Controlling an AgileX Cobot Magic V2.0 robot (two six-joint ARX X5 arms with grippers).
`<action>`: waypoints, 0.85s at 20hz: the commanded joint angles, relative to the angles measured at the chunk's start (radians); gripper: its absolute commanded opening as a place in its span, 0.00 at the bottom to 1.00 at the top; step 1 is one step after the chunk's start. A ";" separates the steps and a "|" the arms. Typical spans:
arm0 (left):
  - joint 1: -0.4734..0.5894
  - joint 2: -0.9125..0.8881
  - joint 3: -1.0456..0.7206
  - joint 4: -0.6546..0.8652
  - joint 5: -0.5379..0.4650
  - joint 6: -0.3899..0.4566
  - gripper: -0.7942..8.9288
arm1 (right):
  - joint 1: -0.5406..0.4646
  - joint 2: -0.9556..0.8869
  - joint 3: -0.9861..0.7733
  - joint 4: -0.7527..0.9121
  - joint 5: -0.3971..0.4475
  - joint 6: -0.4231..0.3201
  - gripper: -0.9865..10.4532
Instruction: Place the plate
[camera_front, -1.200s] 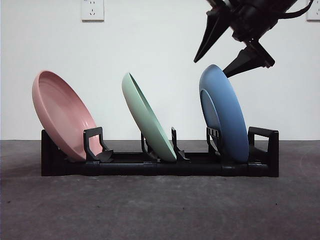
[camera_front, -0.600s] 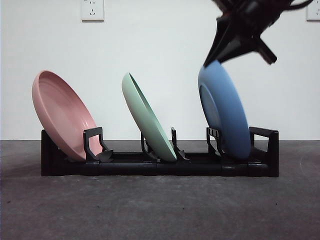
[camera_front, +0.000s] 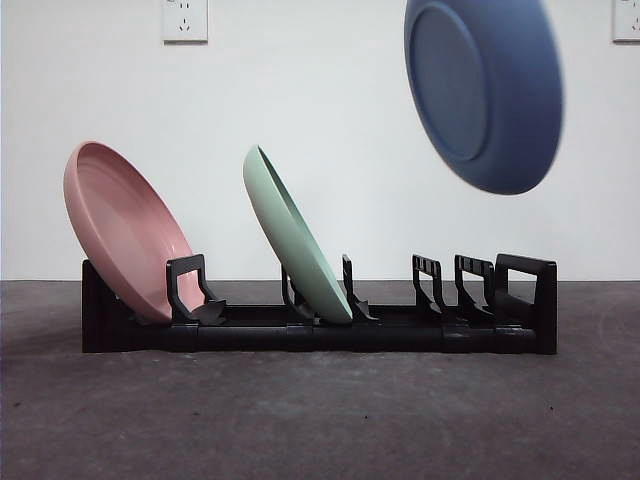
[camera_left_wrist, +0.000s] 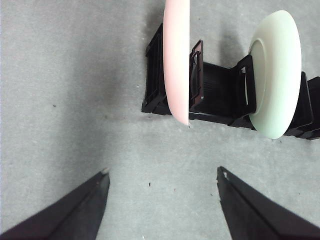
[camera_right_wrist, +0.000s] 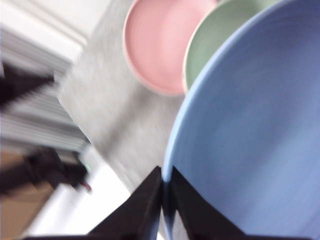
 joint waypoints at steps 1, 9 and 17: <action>0.000 0.005 0.020 0.010 0.001 0.008 0.44 | 0.027 -0.076 -0.103 0.034 0.035 -0.077 0.09; 0.000 0.006 0.020 0.017 0.001 0.008 0.44 | 0.266 -0.418 -0.534 0.164 0.314 -0.118 0.09; 0.000 0.006 0.020 0.040 0.001 0.008 0.44 | 0.722 -0.287 -0.551 0.194 0.581 -0.045 0.09</action>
